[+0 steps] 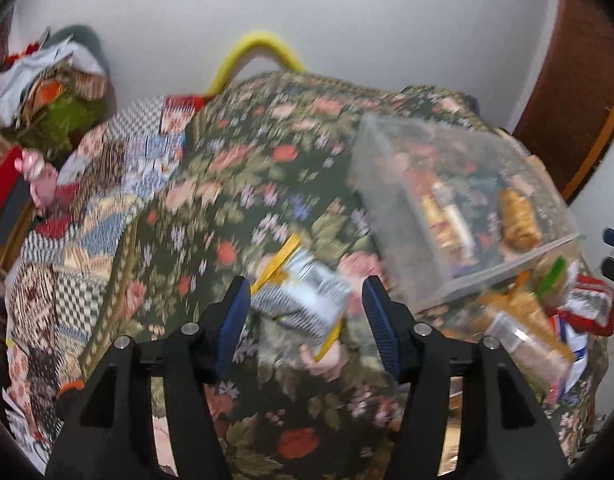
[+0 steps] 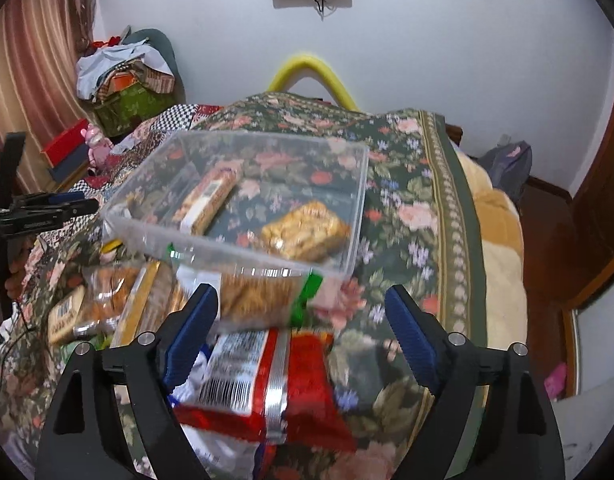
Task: Organize snacks
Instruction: 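Grasp the red biscuit bag with the right tool while the left grasps the white chip bag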
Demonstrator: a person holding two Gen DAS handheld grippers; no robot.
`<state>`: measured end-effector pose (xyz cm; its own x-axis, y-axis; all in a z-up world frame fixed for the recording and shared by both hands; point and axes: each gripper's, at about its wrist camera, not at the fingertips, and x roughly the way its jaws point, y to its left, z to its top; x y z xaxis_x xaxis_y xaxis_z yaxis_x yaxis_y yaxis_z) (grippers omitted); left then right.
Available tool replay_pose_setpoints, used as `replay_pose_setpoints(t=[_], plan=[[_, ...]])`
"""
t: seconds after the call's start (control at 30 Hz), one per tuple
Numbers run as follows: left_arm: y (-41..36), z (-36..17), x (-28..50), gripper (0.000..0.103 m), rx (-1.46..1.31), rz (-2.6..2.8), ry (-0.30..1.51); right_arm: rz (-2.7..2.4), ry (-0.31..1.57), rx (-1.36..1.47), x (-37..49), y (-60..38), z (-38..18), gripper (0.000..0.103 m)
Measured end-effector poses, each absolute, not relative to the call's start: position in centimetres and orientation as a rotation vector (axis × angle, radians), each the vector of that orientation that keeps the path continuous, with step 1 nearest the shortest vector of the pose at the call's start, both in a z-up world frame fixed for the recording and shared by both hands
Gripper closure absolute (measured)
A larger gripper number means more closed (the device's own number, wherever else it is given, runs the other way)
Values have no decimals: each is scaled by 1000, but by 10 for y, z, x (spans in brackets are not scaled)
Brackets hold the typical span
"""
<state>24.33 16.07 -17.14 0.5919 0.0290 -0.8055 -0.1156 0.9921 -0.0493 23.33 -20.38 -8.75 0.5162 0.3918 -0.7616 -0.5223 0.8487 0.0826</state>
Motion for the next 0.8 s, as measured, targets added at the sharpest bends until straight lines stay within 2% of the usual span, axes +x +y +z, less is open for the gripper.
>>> replay_pose_setpoints(t=[0.13,0.3,0.4,0.57,0.67,0.8], plan=[[166,-191,248,41,-122,79,961,556,902,-132,226,-205,-97,9],[168,-211,264,32,-125,75,972,555,939,-136,219,-202,-109,5],[170,-221,272,19,-123,62,977,555,972,-152,219,-198,-119,5],[162,-235,276,21,-57,70,969,560,1012,-142,218,-194,-130,5],[159,-233,273,35,-39,62,939,549,1016,-139,220,-194,-135,5],[162,-231,271,40,-46,58,922,535,1014,-112,221,-196,-139,5]])
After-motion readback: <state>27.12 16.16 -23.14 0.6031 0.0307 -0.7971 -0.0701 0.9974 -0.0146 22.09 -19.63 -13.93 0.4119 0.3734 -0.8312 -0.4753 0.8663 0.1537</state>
